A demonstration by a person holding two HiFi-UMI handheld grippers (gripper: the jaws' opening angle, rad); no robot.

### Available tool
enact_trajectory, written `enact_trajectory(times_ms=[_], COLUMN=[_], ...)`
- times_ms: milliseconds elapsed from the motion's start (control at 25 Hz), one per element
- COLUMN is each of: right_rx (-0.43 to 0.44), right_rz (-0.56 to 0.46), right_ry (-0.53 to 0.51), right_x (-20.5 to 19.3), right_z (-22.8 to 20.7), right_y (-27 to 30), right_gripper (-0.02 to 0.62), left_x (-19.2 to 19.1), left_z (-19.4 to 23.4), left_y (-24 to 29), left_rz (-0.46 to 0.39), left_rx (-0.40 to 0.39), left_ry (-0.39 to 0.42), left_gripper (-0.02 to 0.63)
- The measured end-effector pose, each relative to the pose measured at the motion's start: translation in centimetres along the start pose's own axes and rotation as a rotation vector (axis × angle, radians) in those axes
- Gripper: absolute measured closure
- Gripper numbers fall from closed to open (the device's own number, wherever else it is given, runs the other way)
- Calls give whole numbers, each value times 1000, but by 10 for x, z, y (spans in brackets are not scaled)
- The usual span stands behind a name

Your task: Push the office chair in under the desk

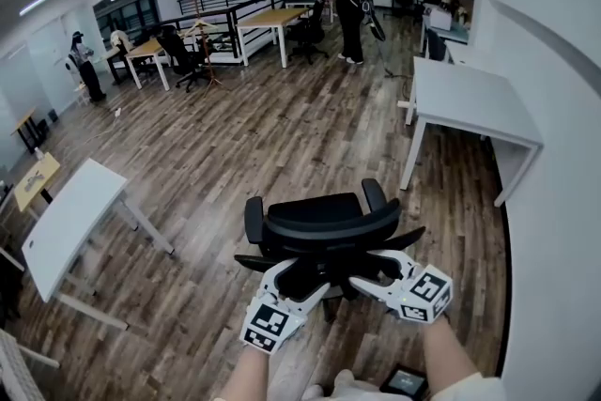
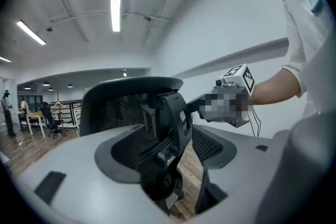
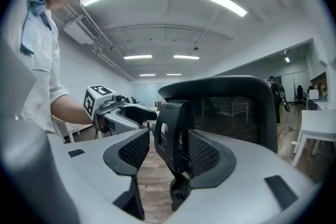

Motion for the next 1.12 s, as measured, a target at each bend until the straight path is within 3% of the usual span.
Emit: enact_trajectory(times_ms=[120, 160, 240, 320, 720, 1120], right_rx=[-15, -24, -33, -28, -57, -118], right_rz=[44, 52, 51, 50, 27, 0], right_ry=[-16, -20, -18, -5, 36, 70], right_x=[-1, -2, -1, 0, 1, 7], right_z=[-3, -4, -6, -6, 3, 21], right_y=[16, 17, 17, 17, 22, 59], right_gripper=[350, 375, 483, 486, 496, 500], left_x=[7, 8, 9, 8, 6, 1], left_z=[-8, -10, -13, -18, -14, 22], left_y=[22, 27, 33, 37, 31, 10], left_rz=[26, 36, 51, 64, 75, 68], left_rx=[5, 10, 15, 23, 44, -39], left_ry=[-10, -17, -28, -22, -82, -82], left_gripper=[340, 360, 438, 484, 503, 511])
Point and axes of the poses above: the fingertips, and each gripper's own axes: y forward along the fingers, z to its left, x out of its top, the point moved 4 cm from there along -y, backward along the fingers, and after that the axes turned 4 degrees about x, right-handed, at the moved point
